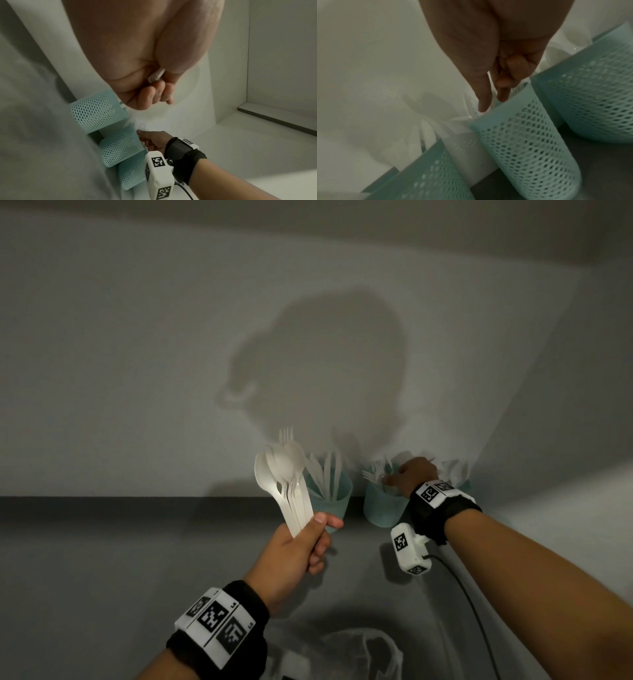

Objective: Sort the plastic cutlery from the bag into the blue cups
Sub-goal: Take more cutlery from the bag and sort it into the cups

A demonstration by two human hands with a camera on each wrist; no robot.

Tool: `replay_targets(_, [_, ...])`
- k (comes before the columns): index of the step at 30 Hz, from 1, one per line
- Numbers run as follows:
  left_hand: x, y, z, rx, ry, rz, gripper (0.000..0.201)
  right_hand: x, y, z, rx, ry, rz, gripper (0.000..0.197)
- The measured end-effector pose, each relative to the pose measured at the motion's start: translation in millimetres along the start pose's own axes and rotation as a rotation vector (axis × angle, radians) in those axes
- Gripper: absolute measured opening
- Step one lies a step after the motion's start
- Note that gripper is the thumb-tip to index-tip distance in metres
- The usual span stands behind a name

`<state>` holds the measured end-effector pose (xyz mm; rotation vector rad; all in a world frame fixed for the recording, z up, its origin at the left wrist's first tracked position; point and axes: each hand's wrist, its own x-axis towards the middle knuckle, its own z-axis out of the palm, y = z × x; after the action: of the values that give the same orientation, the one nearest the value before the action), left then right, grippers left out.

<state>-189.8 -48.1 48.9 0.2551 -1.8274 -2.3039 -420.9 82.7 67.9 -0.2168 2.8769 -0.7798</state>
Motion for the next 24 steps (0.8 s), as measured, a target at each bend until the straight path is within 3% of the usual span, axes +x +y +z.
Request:
replay_targets(2, [0.3, 0.9, -0.7, 0.001, 0.002, 0.000, 0.030, -1.4, -2.6, -2.1, -0.030, 0.015, 0.016, 0.051])
replay_targets(5, [-1.0, 3.5, -1.8, 0.012, -0.012, -0.005, 0.030, -11.5, -8.6, -9.9, -0.022, 0.064, -0.053, 0.051])
replay_targets(8, [-6.1, 9.5, 1.1, 0.015, -0.046, -0.012, 0.030, -44.4, -25.1, -25.5, 0.263, 0.152, -0.238, 0.031])
replay_targets(9, [-8.7, 12.5, 3.1, 0.007, -0.068, -0.014, 0.030, -64.7, -33.9, -32.3, 0.374, 0.081, -0.319, 0.021])
replay_targets(11, [-16.5, 19.7, 8.7, -0.002, -0.128, -0.009, 0.030, -113.9, -48.9, -42.3, 0.498, -0.249, -0.462, 0.014])
replay_targets(13, [-27.3, 25.6, 15.7, 0.022, -0.219, -0.016, 0.030, -160.6, -58.2, -42.4, 0.540, -0.583, -0.539, 0.028])
replay_targets(14, [-34.3, 27.4, 19.5, 0.040, -0.268, -0.025, 0.030, -179.3, -60.6, -39.6, 0.540, -0.632, -0.566, 0.035])
replay_targets(18, [-63.1, 30.9, 27.9, 0.077, -0.320, -0.090, 0.031, -224.3, -59.1, -29.2, 0.546, -0.486, -0.574, 0.020])
replay_targets(22, [-86.8, 35.5, 28.3, 0.186, -0.334, -0.130, 0.040, -247.5, -48.3, -16.7, 0.532, -0.400, -0.606, 0.025])
replay_targets(24, [-95.0, 37.1, 28.4, 0.245, -0.328, -0.143, 0.031, -252.1, -42.1, -6.9, 0.471, -0.307, -0.634, 0.028])
